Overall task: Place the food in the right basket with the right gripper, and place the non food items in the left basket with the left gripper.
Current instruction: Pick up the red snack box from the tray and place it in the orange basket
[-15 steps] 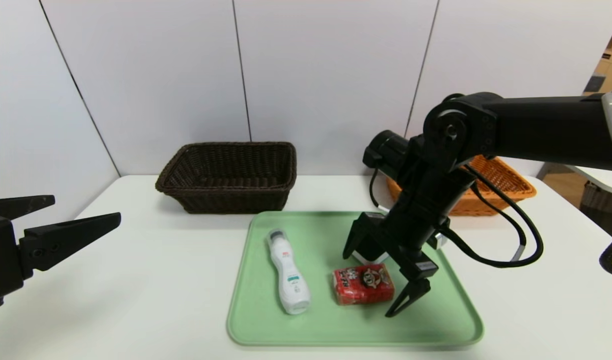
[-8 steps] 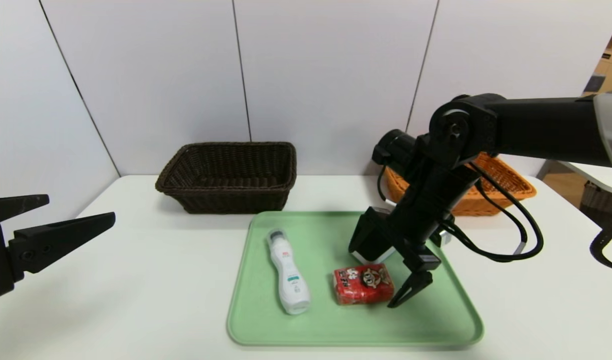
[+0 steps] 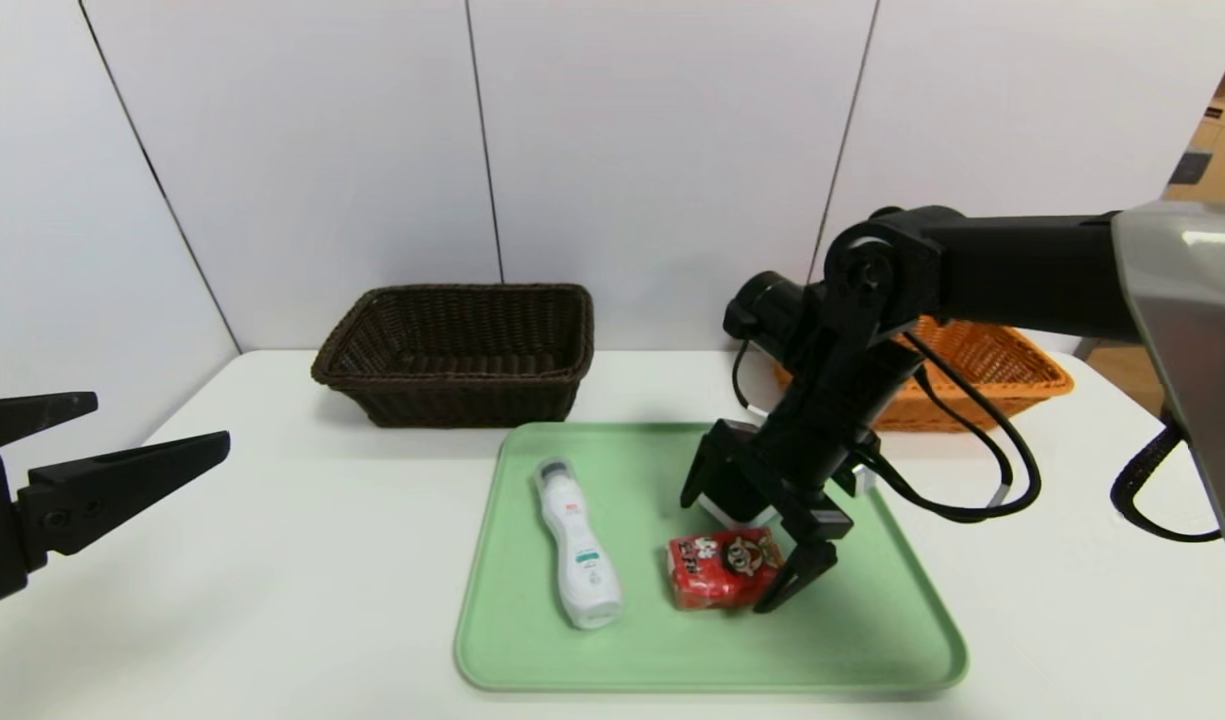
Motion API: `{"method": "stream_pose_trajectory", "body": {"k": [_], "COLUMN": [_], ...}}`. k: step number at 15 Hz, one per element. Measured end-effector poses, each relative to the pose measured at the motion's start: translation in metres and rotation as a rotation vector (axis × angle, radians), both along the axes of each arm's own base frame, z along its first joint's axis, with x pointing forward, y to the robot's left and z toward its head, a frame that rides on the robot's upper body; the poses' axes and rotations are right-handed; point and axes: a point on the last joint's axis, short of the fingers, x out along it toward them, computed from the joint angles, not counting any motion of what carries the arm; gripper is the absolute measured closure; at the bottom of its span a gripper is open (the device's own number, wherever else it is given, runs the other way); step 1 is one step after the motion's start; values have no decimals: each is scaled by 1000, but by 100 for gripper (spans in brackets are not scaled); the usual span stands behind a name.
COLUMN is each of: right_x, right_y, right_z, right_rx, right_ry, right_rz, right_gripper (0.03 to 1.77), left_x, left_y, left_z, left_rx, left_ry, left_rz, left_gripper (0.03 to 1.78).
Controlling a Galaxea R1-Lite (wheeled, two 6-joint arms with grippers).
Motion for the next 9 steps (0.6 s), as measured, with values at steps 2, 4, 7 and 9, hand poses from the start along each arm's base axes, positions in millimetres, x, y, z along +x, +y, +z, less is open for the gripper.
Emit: {"method": "stream_pose_trajectory", "body": {"k": [2, 4, 7, 9], "right_x": [1, 3, 6, 7], "right_y": [1, 1, 1, 3], "right_z": [-6, -12, -19, -22], "right_rx": [-8, -19, -35, -39], "right_ry": [16, 27, 35, 41], "right_rz": [5, 6, 3, 5], "right_gripper": [10, 10, 10, 10], "left_x": [0, -1, -2, -2], "left_y": [0, 1, 1, 1], "left_z": [0, 0, 0, 0], "left_rx": [1, 0, 0, -1], "left_ry": [0, -3, -4, -4], "left_rz": [0, 0, -1, -1], "left_gripper": [12, 12, 12, 12]}}
